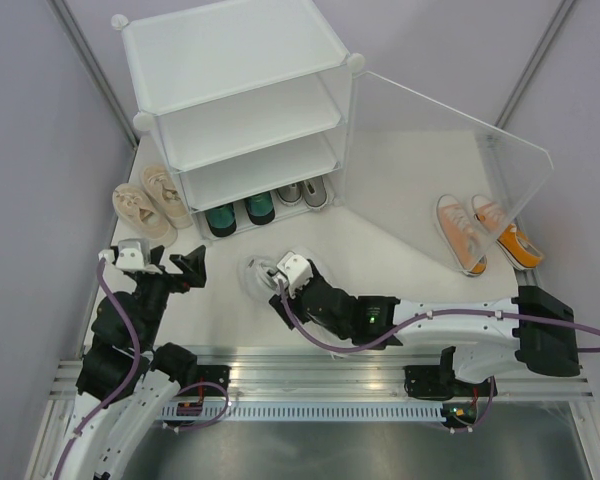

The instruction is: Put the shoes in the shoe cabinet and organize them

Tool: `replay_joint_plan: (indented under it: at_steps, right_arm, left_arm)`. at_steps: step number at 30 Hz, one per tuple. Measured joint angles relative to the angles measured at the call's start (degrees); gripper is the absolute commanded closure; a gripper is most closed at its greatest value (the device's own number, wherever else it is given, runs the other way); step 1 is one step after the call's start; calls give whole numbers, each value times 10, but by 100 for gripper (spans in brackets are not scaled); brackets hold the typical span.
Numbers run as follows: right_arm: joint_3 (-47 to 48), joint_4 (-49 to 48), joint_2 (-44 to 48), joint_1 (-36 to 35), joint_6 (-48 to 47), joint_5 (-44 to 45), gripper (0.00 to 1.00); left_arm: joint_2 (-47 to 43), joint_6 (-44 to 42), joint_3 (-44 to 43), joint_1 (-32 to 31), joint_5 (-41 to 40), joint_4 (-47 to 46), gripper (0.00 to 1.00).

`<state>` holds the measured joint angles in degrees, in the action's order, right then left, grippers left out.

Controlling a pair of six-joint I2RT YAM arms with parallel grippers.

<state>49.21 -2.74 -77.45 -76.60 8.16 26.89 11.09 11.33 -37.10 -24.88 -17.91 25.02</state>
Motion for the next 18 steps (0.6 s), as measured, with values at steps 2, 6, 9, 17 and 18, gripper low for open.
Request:
replay_joint_plan:
  at_steps: [2, 6, 9, 17, 18]
  right_arm:
    - [-9, -6, -2, 0, 16, 0, 99]
    - [6, 25, -4, 2, 32, -3, 99]
    - [51, 78, -4, 3, 34, -4, 99]
    - [112, 142, 23, 3, 38, -27, 99]
    - [113, 147, 23, 3, 38, -29, 99]
  left_arm:
    - [2, 0, 0, 0, 0, 0, 1]
    - [10, 0, 0, 0, 1, 0, 0]
    - [20, 0, 0, 0, 5, 0, 1]
    - [96, 0, 0, 0, 54, -5, 0]
    - [104, 0, 0, 0, 62, -5, 0]
